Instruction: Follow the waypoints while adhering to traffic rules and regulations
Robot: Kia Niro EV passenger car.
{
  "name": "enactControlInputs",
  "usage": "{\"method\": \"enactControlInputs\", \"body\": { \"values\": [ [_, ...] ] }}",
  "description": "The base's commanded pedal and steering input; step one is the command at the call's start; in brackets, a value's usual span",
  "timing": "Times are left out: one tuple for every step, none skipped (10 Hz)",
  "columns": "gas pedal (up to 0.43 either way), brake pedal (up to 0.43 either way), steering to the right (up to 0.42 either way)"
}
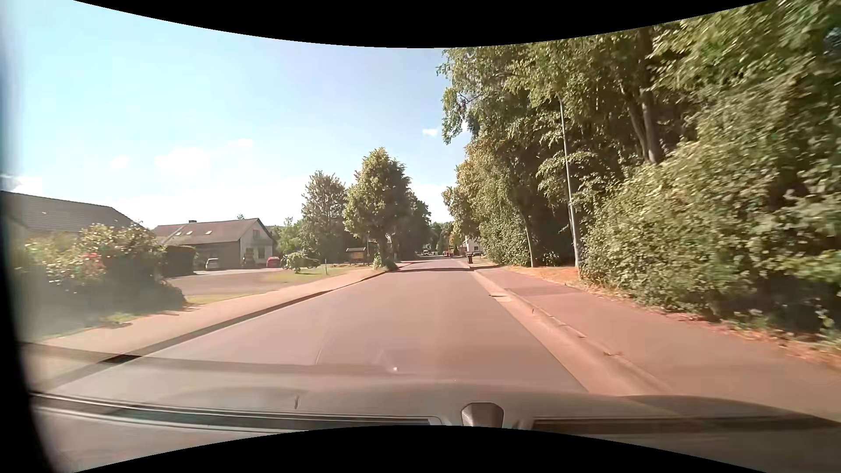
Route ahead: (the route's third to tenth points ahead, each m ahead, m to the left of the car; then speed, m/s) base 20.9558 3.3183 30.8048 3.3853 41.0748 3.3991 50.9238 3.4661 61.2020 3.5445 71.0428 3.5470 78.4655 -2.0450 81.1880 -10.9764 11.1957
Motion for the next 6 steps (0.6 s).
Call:
{"method": "enactControlInputs", "body": {
  "values": [
    [0.130, 0.006, 0.001],
    [0.130, 0.006, 0.001],
    [0.130, 0.006, 0.001],
    [0.130, 0.006, 0.002],
    [0.130, 0.006, 0.002],
    [0.130, 0.006, 0.002]
  ]
}}
